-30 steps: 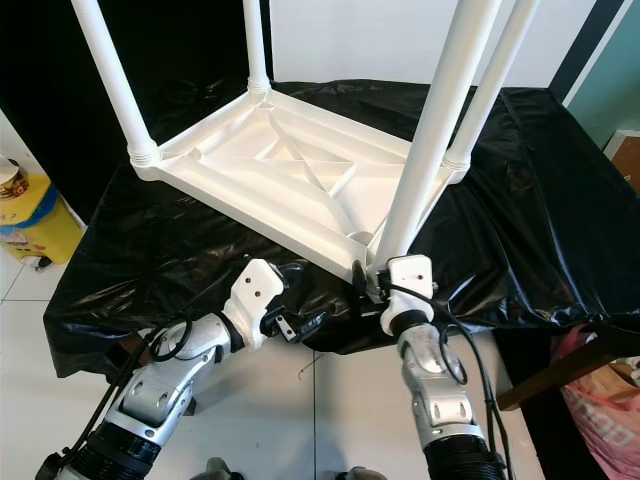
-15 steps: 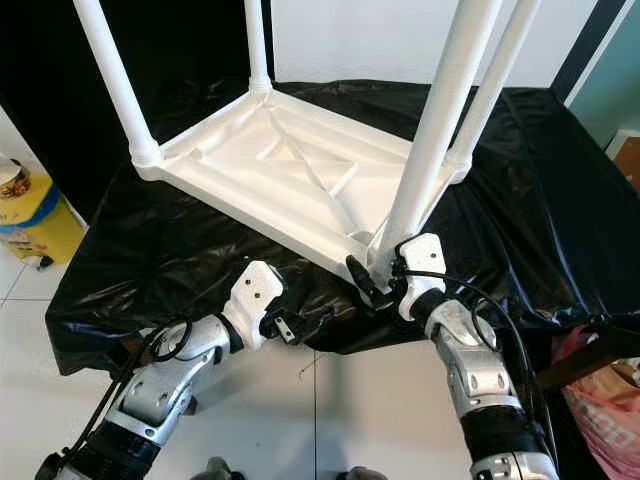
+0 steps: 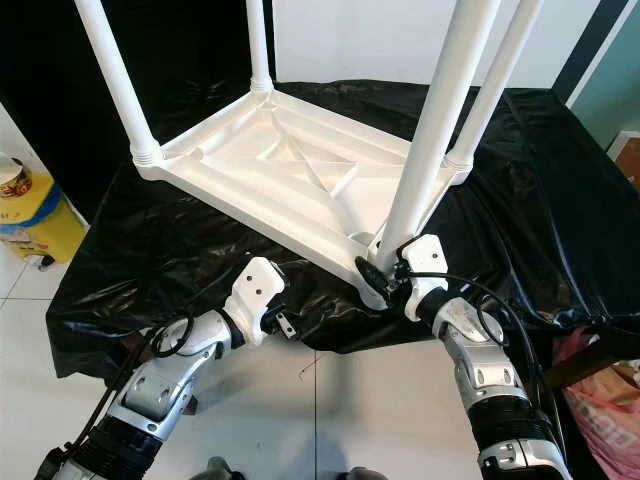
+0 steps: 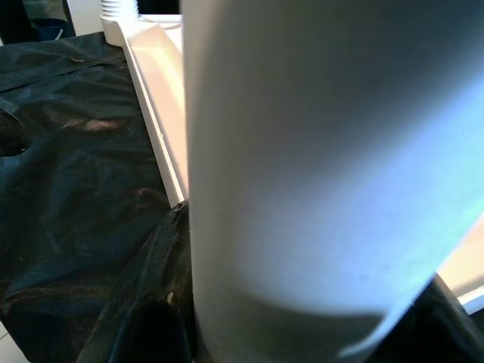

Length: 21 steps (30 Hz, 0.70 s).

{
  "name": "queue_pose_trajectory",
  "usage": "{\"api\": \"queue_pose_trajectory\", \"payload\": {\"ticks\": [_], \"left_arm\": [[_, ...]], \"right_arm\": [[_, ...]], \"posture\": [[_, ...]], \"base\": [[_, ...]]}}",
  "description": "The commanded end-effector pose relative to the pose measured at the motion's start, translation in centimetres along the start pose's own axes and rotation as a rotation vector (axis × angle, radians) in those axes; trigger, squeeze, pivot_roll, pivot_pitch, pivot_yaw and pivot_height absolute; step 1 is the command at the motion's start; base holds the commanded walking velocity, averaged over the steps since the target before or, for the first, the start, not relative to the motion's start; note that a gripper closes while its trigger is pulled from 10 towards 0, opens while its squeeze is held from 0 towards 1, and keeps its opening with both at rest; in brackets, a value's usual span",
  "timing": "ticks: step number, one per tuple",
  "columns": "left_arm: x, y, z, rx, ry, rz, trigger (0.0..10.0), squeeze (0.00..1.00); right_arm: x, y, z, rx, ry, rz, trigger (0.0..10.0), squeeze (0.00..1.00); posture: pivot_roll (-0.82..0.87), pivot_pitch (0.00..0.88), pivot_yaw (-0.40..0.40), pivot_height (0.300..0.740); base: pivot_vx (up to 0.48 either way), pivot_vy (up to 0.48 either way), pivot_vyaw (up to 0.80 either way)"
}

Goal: Building children table

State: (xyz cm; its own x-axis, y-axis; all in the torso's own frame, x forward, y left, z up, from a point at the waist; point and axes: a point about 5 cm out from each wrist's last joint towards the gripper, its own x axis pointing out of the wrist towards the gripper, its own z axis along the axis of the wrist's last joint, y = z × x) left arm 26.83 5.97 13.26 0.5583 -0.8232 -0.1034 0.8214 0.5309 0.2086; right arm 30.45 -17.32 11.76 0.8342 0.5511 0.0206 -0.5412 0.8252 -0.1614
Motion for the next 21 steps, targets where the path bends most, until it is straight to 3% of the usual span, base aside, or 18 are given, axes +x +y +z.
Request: {"api": "queue_pose_trajectory", "payload": {"ticks": [1,13,21], "left_arm": [[0.12,0.42,-0.12,0.015,0.004,0.044,10.0,0.00],[0.35,0.21,-0.08,0.042,-0.008,0.049,10.0,0.00],[0.49,0.64,0.06,0.099,-0.024,0.128,10.0,0.00]], "right_arm": [[-0.49,0.45,-1.21,-0.036,0.066,0.005,10.0,0.00],[-0.64,0.46,-1.64,-0.035,0.063,-0.165,10.0,0.00],[-0.95,0.48,-1.55,0.006,0.038,-0.333,10.0,0.00]], "posture": [[0.00,0.038,-0.073,0.740],[-0.01,0.052,-0.070,0.740],[-0.02,0.054,-0.085,0.740]], "base": [[0.000,0.000,0.00],[0.000,0.000,0.00],[0.000,0.000,0.00]]}}
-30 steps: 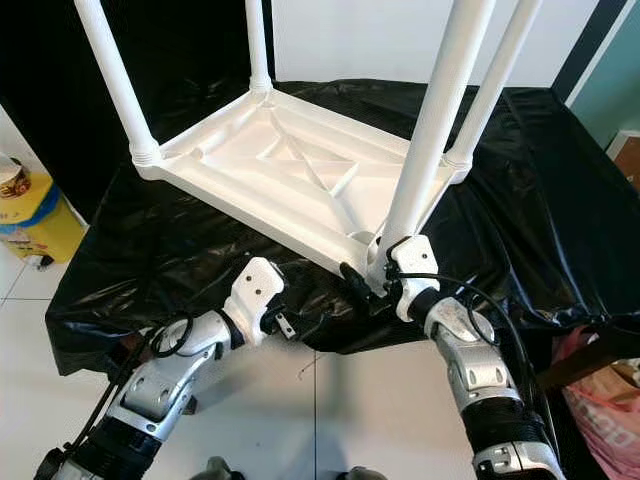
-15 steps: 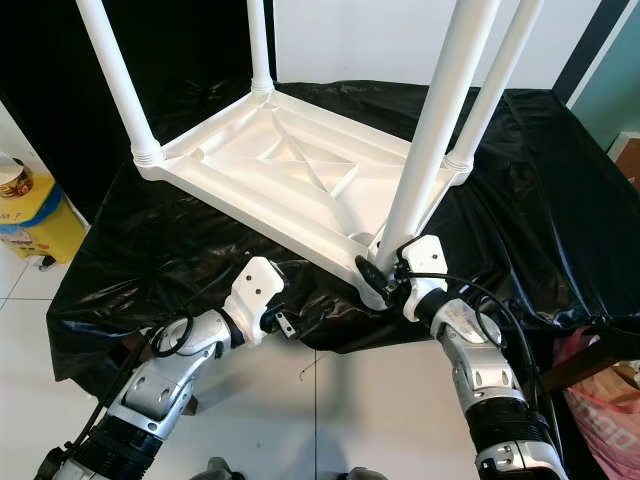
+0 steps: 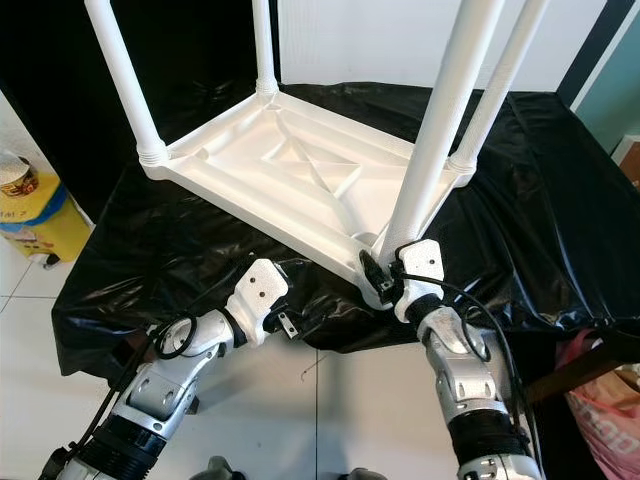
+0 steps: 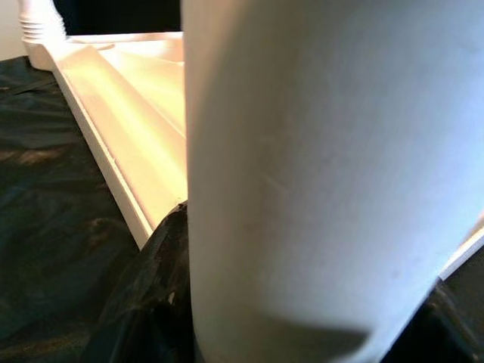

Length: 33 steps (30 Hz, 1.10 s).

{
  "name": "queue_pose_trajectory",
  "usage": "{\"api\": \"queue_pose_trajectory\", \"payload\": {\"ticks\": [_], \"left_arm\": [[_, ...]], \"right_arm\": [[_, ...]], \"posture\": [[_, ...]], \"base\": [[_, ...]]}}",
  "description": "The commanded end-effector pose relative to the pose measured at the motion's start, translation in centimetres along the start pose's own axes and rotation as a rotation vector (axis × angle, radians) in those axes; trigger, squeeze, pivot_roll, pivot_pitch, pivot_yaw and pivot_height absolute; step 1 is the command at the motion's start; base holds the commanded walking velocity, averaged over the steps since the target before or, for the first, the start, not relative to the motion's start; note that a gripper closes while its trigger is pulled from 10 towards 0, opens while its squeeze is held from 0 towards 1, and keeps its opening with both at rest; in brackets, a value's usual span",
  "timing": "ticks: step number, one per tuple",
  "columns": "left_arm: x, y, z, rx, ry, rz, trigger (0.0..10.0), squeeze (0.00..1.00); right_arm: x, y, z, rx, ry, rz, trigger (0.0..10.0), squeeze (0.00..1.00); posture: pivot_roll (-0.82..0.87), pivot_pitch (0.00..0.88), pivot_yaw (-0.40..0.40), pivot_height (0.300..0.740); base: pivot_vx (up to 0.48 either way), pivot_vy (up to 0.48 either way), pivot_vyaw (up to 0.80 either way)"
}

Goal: Building children table

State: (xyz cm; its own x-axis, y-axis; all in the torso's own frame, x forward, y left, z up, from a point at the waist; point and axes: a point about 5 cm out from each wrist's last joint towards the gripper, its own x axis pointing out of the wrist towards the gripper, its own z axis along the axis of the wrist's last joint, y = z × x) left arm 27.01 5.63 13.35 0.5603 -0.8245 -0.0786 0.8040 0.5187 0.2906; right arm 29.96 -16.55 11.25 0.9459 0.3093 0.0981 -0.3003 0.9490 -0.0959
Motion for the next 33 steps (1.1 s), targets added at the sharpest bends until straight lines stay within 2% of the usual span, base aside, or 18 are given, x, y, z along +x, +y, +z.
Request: {"api": "queue_pose_trajectory", "payload": {"ticks": [1,2,4,5,8,9,11,12,15,16,18,19,26,33], "left_arm": [[0.1,0.6,-0.1,0.016,0.005,0.120,10.0,0.00],[0.3,0.6,-0.1,0.025,0.000,0.137,10.0,0.00],[0.3,0.6,-0.1,0.025,0.000,0.137,10.0,0.00],[0.5,0.5,-0.1,0.030,-0.002,0.150,10.0,0.00],[0.7,0.4,-0.1,0.034,-0.007,0.160,10.0,0.00],[0.7,0.4,0.0,0.044,-0.015,0.167,10.0,0.00],[0.7,0.4,0.0,0.044,-0.015,0.167,10.0,0.00],[0.7,0.4,0.0,0.054,-0.022,0.176,10.0,0.00],[0.7,0.4,0.0,0.062,-0.028,0.180,10.0,0.00],[0.6,0.6,0.1,0.069,-0.030,0.183,10.0,0.00],[0.6,0.6,0.1,0.069,-0.030,0.183,10.0,0.00],[0.4,0.8,0.1,0.079,-0.032,0.193,10.0,0.00],[-0.1,0.9,0.1,0.079,-0.034,0.209,10.0,0.00],[0.1,1.1,0.2,0.071,-0.042,0.179,10.0,0.00]], "right_arm": [[-0.8,-0.8,-1.1,-0.055,0.072,-0.059,10.0,0.00],[-1.0,-0.8,-1.2,-0.060,0.074,-0.113,10.0,0.00],[-1.0,-0.8,-1.2,-0.060,0.074,-0.113,10.0,0.00],[-1.1,-0.8,-1.3,-0.069,0.078,-0.176,10.0,0.00],[-1.2,-0.9,-1.3,-0.074,0.081,-0.234,10.0,0.00],[-1.4,-0.8,-1.3,-0.076,0.077,-0.300,10.0,0.00],[-1.4,-0.8,-1.3,-0.076,0.077,-0.300,10.0,0.00],[-1.5,-0.8,-1.4,-0.057,0.079,-0.363,10.0,0.00],[-1.7,-0.7,-1.5,-0.041,0.083,-0.424,10.0,0.00],[-1.7,-0.6,-1.6,-0.028,0.088,-0.485,10.0,0.00],[-1.7,-0.6,-1.6,-0.028,0.088,-0.485,10.0,0.00],[-1.8,-0.4,-1.6,-0.009,0.093,-0.532,10.0,0.00],[-1.9,0.8,-1.7,0.003,0.099,-0.539,10.0,0.00],[-1.8,0.9,-0.8,-0.001,0.043,-0.530,10.0,0.00]], "posture": [[-0.02,0.054,-0.085,0.740],[-0.03,0.054,-0.090,0.740],[-0.03,0.054,-0.090,0.740],[-0.03,0.052,-0.093,0.740],[-0.03,0.050,-0.095,0.740],[-0.02,0.044,-0.101,0.740],[-0.02,0.044,-0.101,0.740],[-0.02,0.044,-0.100,0.740],[-0.01,0.037,-0.098,0.740],[0.00,0.035,-0.102,0.740],[0.00,0.035,-0.102,0.740],[0.02,0.033,-0.107,0.740],[0.03,0.045,-0.098,0.740],[0.00,0.038,-0.084,0.740]], "base": [[0.000,0.000,0.00],[0.000,0.000,0.00],[0.000,0.000,0.00],[0.000,0.000,0.00],[0.000,0.000,0.00],[0.000,0.000,0.00],[0.000,0.000,0.00],[0.000,0.000,0.00],[0.000,0.000,0.00],[0.000,0.000,0.00],[0.000,0.000,0.00],[0.000,0.000,0.00],[0.000,0.000,0.00],[0.000,0.000,0.00]]}}
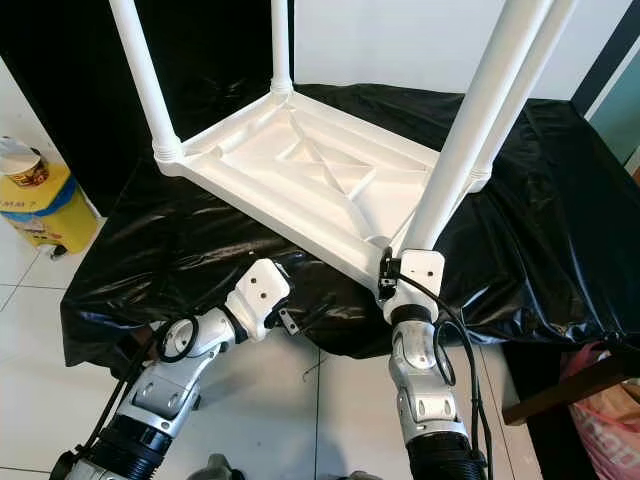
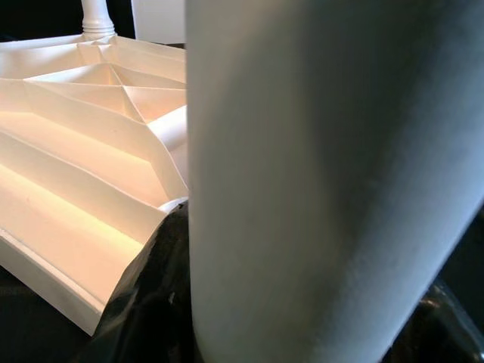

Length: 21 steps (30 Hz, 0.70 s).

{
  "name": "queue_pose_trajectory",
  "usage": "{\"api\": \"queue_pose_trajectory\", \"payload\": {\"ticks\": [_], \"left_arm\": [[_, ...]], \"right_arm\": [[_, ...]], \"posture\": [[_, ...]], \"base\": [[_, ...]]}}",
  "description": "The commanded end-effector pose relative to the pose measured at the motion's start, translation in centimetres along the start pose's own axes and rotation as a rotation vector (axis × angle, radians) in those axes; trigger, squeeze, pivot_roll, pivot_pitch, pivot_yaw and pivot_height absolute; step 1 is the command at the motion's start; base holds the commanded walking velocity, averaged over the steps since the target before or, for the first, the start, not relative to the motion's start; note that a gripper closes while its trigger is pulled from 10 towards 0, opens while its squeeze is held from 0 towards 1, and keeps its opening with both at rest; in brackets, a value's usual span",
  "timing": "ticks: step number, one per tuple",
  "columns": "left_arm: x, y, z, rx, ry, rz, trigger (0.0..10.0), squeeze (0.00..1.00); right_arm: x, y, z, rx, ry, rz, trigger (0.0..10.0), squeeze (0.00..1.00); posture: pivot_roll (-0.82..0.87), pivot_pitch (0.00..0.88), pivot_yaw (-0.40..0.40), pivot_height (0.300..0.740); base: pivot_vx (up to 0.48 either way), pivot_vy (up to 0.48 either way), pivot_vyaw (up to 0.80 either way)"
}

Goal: Building children table

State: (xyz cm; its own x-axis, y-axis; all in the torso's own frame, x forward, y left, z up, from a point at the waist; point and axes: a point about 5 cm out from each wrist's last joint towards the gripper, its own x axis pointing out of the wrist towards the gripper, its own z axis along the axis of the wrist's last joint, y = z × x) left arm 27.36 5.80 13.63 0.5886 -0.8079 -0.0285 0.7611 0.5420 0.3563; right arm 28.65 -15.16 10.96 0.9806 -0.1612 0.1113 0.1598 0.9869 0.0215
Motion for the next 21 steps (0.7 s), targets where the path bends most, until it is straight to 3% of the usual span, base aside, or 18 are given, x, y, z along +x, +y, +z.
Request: {"api": "queue_pose_trajectory", "payload": {"ticks": [1,4,5,7,12,16,18,19,20,21], "left_arm": [[0.1,0.7,-0.1,0.006,-0.001,0.132,10.0,0.00],[0.3,0.7,0.0,0.007,-0.005,0.127,10.0,0.00],[0.5,0.7,0.1,-0.012,-0.013,0.109,10.0,0.00],[0.6,0.7,0.1,-0.032,-0.019,0.092,10.0,0.00],[0.4,0.1,0.8,-0.190,-0.078,0.001,10.0,0.00],[0.4,0.0,1.1,-0.211,-0.093,-0.005,10.0,0.00],[0.2,-0.4,1.5,-0.228,-0.100,-0.043,10.0,0.00],[0.2,-0.4,1.5,-0.228,-0.100,-0.043,10.0,0.00],[0.0,-0.6,1.7,-0.257,-0.115,-0.063,10.0,0.00],[-0.1,-0.8,1.9,-0.280,-0.127,-0.077,10.0,0.00]], "right_arm": [[-0.5,-1.3,-0.7,-0.072,0.019,-0.054,10.0,0.00],[-0.5,-1.2,-0.5,-0.064,0.008,-0.045,10.0,0.00],[-0.4,-1.1,-0.1,-0.051,-0.018,-0.027,10.0,1.00],[-0.4,-1.1,0.3,-0.037,-0.037,-0.009,10.0,1.00],[-0.3,-1.5,1.1,-0.047,-0.087,0.114,10.0,1.00],[-0.3,-1.6,0.9,-0.062,-0.087,0.157,10.0,1.00],[0.0,-1.8,1.1,-0.044,-0.074,0.277,10.0,1.00],[0.0,-1.8,1.1,-0.044,-0.074,0.277,10.0,1.00],[0.2,-1.9,1.3,-0.054,-0.075,0.340,10.0,0.00],[0.3,-2.0,1.4,-0.063,-0.077,0.381,10.0,0.00]], "posture": [[0.00,0.038,-0.084,0.740],[-0.01,0.034,-0.080,0.740],[-0.02,0.029,-0.073,0.740],[-0.02,0.031,-0.071,0.740],[-0.03,0.044,-0.063,0.740],[-0.02,0.051,-0.062,0.740],[-0.02,0.069,-0.063,0.740],[-0.02,0.069,-0.063,0.740],[-0.02,0.074,-0.062,0.740],[-0.02,0.074,-0.062,0.740]], "base": [[0.000,0.000,0.00],[0.000,0.000,0.00],[0.000,0.000,0.00],[0.000,0.000,0.00],[0.000,0.000,0.00],[0.000,0.000,0.00],[0.000,0.000,0.00],[0.000,0.000,0.00],[0.000,0.000,0.00],[0.000,0.000,0.00]]}}
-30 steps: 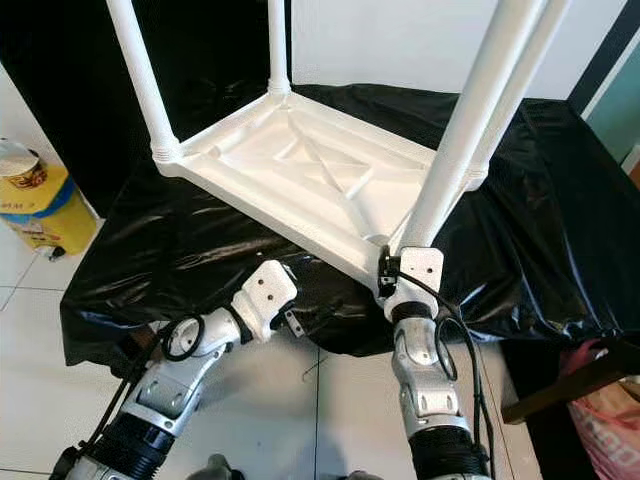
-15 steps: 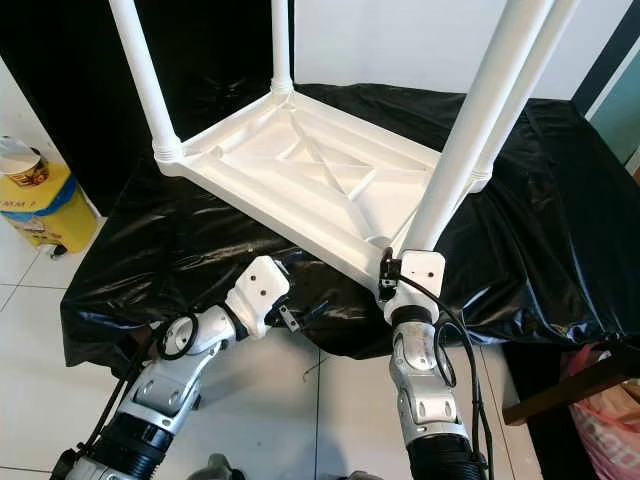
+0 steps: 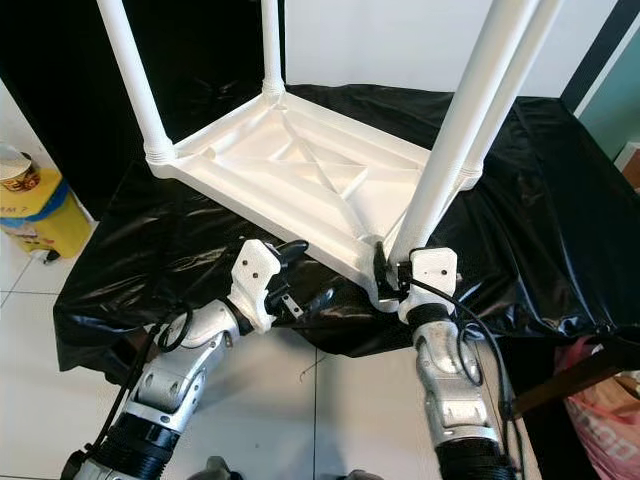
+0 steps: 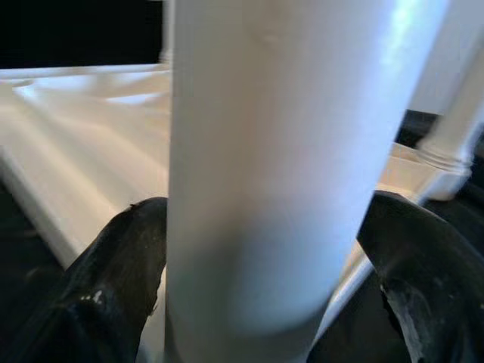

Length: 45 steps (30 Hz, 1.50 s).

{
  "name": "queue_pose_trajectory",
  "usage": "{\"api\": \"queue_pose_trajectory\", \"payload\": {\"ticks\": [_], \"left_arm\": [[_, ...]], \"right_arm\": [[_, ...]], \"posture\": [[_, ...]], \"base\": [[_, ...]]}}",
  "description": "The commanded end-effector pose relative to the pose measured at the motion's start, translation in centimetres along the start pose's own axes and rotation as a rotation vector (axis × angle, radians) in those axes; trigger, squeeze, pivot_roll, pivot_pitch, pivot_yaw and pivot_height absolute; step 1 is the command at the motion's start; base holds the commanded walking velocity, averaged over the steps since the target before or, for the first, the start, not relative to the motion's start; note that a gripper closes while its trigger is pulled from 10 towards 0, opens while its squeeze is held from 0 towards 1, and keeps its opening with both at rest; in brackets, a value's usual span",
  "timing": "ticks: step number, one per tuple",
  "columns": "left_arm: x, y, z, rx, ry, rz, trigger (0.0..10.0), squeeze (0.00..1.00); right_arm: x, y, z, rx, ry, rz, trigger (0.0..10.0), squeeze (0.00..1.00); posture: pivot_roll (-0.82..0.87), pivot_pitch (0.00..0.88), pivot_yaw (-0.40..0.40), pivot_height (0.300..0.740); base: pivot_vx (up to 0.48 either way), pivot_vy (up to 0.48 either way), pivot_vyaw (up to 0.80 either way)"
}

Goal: Building children table

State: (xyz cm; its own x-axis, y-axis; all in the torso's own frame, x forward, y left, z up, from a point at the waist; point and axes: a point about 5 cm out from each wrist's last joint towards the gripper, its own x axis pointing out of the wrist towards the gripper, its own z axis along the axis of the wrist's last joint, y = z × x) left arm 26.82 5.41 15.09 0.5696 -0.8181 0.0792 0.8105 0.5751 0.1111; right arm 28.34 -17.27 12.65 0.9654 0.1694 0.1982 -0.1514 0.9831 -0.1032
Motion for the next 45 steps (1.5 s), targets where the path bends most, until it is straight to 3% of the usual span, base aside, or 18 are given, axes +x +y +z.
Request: {"api": "queue_pose_trajectory", "payload": {"ticks": [1,4,5,14,15,16,18,19,27,28,37,41,45], "left_arm": [[0.0,-0.7,0.1,-0.031,-0.006,-0.081,10.0,0.00],[-0.3,-1.1,-0.1,-0.070,-0.006,-0.104,10.0,0.00],[-0.5,-1.8,-0.6,-0.063,0.032,-0.140,10.0,0.00],[-1.0,-3.3,-0.6,-0.077,0.100,-0.263,10.0,0.00],[-1.0,-3.3,-0.4,-0.073,0.098,-0.268,10.0,0.00],[-0.9,-3.3,-0.3,-0.071,0.095,-0.268,10.0,0.00],[-0.9,-3.3,-0.2,-0.068,0.093,-0.268,10.0,0.00],[-0.8,-3.2,-0.1,-0.068,0.092,-0.265,10.0,0.00],[-0.5,-3.0,0.2,-0.043,0.090,-0.237,10.0,0.00],[-0.3,-2.7,0.2,-0.029,0.094,-0.213,10.0,0.00],[-0.1,-1.6,0.1,0.014,0.095,-0.159,10.0,0.00],[0.3,-1.7,0.7,-0.012,0.052,-0.143,10.0,0.00],[0.5,-1.9,0.7,-0.013,0.052,-0.146,10.0,0.00]], "right_arm": [[0.1,0.1,-0.3,0.017,0.020,0.052,10.0,0.00],[0.4,0.0,-0.3,-0.009,0.020,0.132,10.0,0.00],[0.7,0.1,-0.6,-0.014,0.041,0.226,10.0,0.00],[2.5,0.1,-1.3,-0.040,0.094,0.383,10.0,0.00],[2.7,0.0,-1.4,-0.048,0.098,0.397,7.2,0.00],[2.8,-0.1,-1.4,-0.052,0.100,0.404,0.5,0.00],[3.0,-0.2,-1.5,-0.056,0.099,0.405,0.5,0.00],[3.1,-0.4,-1.5,-0.056,0.103,0.403,0.0,0.00],[3.4,-0.8,-2.0,-0.053,0.119,0.390,0.0,0.00],[3.4,-0.8,-2.4,-0.052,0.132,0.370,10.0,0.00],[3.3,-0.4,-3.2,-0.048,0.177,0.253,10.0,0.00],[3.2,0.2,-3.5,-0.018,0.190,0.131,10.0,0.00],[3.0,0.7,-3.8,0.005,0.206,0.086,10.0,0.00]], "posture": [[-0.02,0.074,-0.062,0.740],[-0.02,0.071,-0.058,0.740],[0.00,0.068,-0.057,0.740],[0.02,0.066,-0.045,0.740],[0.02,0.062,-0.042,0.740],[0.02,0.062,-0.042,0.740],[0.02,0.060,-0.042,0.740],[0.02,0.059,-0.041,0.740],[0.03,0.056,-0.042,0.740],[0.03,0.053,-0.044,0.740],[0.02,0.046,-0.049,0.740],[0.01,0.045,-0.049,0.740],[0.01,0.044,-0.049,0.740]], "base": [[0.000,0.000,0.00],[0.000,0.000,0.00],[0.000,0.000,0.00],[0.000,0.000,0.00],[0.000,0.000,0.00],[0.000,0.000,0.00],[0.000,0.000,0.00],[0.000,0.000,0.00],[0.000,0.000,0.00],[0.000,0.000,0.00],[0.000,0.000,0.00],[0.000,0.000,0.00],[0.000,0.000,0.00]]}}
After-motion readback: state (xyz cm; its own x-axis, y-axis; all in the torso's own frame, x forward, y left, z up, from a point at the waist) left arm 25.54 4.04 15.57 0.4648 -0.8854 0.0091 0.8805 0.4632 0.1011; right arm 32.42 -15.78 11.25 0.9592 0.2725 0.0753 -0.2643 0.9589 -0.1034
